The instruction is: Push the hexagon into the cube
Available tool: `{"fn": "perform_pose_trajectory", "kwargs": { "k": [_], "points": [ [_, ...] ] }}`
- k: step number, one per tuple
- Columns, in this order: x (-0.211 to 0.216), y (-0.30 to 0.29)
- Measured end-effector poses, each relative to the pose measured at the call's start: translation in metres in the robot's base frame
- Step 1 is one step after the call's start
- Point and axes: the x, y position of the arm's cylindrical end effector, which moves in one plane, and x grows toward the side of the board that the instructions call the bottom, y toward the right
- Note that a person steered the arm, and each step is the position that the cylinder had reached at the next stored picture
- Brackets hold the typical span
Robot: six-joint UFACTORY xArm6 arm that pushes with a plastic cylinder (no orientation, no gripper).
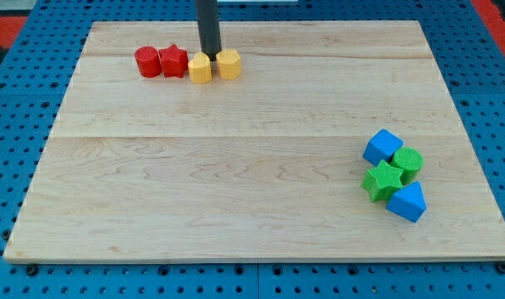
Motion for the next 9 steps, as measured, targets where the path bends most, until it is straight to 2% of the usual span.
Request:
{"fn": "perform_pose_trajectory", "kwargs": {
  "k": [3,6,9],
  "points": [
    [0.029,0.068],
    [0.099,0.106],
    [0.135,0.164]
  ]
}}
